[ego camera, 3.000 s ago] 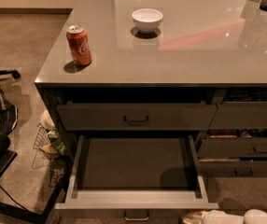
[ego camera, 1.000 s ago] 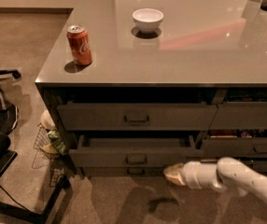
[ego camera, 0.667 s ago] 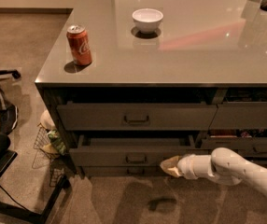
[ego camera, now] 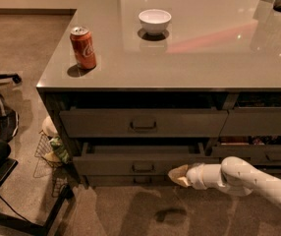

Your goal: Close middle drawer

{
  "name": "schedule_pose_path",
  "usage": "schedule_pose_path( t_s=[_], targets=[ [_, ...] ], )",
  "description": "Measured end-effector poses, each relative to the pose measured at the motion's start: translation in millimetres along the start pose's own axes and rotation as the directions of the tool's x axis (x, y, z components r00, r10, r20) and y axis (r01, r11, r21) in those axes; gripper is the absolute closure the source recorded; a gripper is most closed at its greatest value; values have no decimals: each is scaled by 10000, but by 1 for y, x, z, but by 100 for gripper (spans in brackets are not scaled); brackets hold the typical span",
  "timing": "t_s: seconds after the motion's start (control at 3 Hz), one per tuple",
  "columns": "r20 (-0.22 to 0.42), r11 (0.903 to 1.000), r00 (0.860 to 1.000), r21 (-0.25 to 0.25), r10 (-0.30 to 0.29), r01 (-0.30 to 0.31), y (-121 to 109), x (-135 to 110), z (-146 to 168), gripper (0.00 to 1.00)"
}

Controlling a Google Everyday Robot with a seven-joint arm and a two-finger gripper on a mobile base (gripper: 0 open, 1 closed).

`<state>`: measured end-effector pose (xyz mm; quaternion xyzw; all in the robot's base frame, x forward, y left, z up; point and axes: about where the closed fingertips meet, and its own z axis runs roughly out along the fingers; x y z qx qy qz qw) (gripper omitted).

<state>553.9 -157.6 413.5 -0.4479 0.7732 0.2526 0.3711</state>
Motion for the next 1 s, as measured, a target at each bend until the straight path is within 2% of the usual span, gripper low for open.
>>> schedule_pose_path(
  t_s=[0.33, 0.67, 1.0],
  targets=[
    [246, 9996, 9994, 92, 256, -258, -27, 11, 7, 100],
    [405, 9980, 9989, 576, 242, -265, -68, 6, -5, 100],
    [405, 9980, 9989, 576, 242, -265, -68, 6, -5, 100]
  ],
)
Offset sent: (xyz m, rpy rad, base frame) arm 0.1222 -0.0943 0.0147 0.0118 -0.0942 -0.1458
